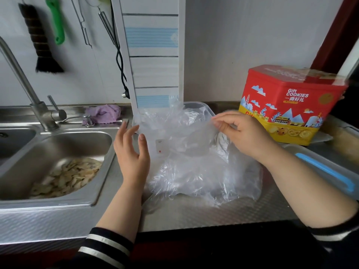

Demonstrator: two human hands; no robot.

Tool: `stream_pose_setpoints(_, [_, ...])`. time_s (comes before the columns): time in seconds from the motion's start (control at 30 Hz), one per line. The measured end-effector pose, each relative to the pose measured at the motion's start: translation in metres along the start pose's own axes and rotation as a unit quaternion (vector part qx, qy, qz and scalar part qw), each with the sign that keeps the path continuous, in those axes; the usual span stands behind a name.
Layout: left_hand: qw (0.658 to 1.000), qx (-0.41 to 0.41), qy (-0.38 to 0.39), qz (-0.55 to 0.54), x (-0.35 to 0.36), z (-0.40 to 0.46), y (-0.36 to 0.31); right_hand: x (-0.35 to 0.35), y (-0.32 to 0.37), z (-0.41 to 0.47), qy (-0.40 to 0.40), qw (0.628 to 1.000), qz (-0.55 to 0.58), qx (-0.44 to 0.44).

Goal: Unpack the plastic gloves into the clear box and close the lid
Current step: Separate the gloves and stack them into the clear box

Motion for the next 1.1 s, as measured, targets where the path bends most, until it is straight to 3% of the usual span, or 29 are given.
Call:
stream_pose_setpoints(0.13, [0.997, 0.063, -0.029, 0.019, -0.008, 0.011, -0.034, 0.0, 0.019, 0.015, -0.013, 0.998, -0.036, -0.049])
stream_pose_setpoints(0.23, [0.98, -0.033, 0.16, -0.11, 0.0, 0.032, -0.076, -0.004, 0.039, 0.03, -0.04, 0.986, -0.11, -0.115])
stream_pose_setpoints(0.33, [0.861, -0.229, 0.374, -0.258, 0.02, 0.052, -0.1, -0.007, 0.061, 0.054, -0.047, 0.968, -0.16, -0.188])
stream_pose_setpoints(0.37, [0.821, -0.245, 0.427, -0.288, 0.025, 0.056, -0.108, -0.007, 0.067, 0.063, -0.043, 0.961, -0.175, -0.211])
stream_pose_setpoints(0.43, [0.794, -0.224, 0.47, -0.313, 0.031, 0.065, -0.117, -0.005, 0.073, 0.077, -0.036, 0.946, -0.203, -0.251])
stream_pose_setpoints(0.53, [0.833, -0.228, 0.397, -0.311, 0.038, 0.087, -0.111, 0.001, 0.066, 0.099, -0.025, 0.938, -0.23, -0.259])
stream_pose_setpoints(0.6, [0.862, -0.231, 0.354, -0.278, 0.041, 0.099, -0.102, 0.007, 0.055, 0.111, -0.021, 0.938, -0.275, -0.211])
stream_pose_setpoints(0.7, [0.866, -0.267, 0.346, -0.244, 0.048, 0.101, -0.081, 0.026, 0.034, 0.111, -0.016, 0.935, -0.339, -0.105])
stream_pose_setpoints(0.77, [0.867, -0.294, 0.347, -0.203, 0.054, 0.096, -0.069, 0.043, 0.028, 0.101, -0.003, 0.945, -0.313, -0.097])
stream_pose_setpoints(0.93, [0.845, -0.317, 0.421, -0.09, 0.066, 0.093, -0.048, 0.073, 0.008, 0.088, 0.202, 0.949, -0.242, -0.028])
stream_pose_setpoints(1.0, [0.855, -0.24, 0.457, 0.053, 0.068, 0.103, -0.042, 0.073, 0.004, 0.086, 0.286, 0.934, -0.21, 0.041])
stream_pose_setpoints(1.1, [0.836, -0.157, 0.497, 0.173, 0.075, 0.113, -0.037, 0.075, 0.002, 0.09, 0.343, 0.908, -0.226, 0.08])
Point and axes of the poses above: each hand's wrist, its own z-axis towards the middle knuckle, its own x-axis out of the palm, y = z × x, the point moved 4 cm from there along z, towards the middle knuckle, and after that the axes turned 2 degrees about -z, right-handed, at the moved point
